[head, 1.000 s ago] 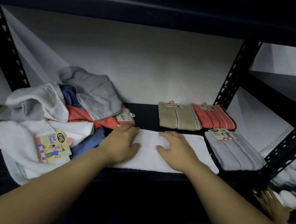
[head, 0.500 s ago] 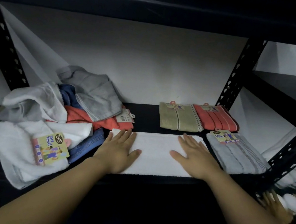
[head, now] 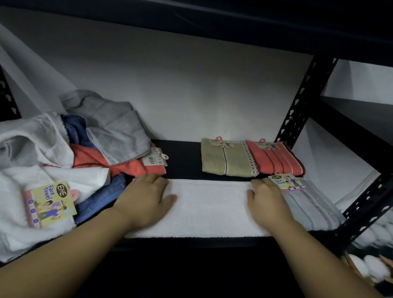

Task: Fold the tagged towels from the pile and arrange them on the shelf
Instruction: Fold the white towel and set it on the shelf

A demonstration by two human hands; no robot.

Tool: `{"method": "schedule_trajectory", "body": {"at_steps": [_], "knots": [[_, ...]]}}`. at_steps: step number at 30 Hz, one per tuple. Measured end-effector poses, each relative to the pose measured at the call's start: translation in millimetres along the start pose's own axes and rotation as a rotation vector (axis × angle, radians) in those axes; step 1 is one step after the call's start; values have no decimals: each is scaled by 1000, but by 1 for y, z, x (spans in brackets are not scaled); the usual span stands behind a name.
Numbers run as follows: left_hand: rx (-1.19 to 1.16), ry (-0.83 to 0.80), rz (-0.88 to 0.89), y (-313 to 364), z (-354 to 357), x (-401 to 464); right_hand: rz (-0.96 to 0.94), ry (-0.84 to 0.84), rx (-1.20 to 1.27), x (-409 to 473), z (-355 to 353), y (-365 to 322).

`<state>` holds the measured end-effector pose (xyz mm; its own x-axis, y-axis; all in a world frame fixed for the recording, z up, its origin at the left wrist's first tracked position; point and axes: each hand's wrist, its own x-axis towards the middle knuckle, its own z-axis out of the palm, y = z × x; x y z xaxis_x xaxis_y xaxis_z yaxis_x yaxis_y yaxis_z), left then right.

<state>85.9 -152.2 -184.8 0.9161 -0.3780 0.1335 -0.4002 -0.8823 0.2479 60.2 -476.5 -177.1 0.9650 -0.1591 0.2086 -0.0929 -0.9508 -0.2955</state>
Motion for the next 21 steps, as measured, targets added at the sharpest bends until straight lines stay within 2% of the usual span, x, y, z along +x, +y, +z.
{"method": "schedule_trajectory", "body": {"at_steps": [3, 7, 14, 18, 21], "knots": [[138, 129, -100, -11, -8, 9, 46, -61, -53, 16, -6, 3], [305, 127, -187, -23, -12, 8, 96, -96, -90, 27, -3, 2], [214, 161, -224, -28, -17, 8, 185, -47, 151, 34, -6, 5], [128, 262, -201, -28, -19, 7, 141, 38, 277, 34, -10, 0], [117, 272, -242, -28, -20, 7, 78, 11, 358, 36, -11, 0]]}}
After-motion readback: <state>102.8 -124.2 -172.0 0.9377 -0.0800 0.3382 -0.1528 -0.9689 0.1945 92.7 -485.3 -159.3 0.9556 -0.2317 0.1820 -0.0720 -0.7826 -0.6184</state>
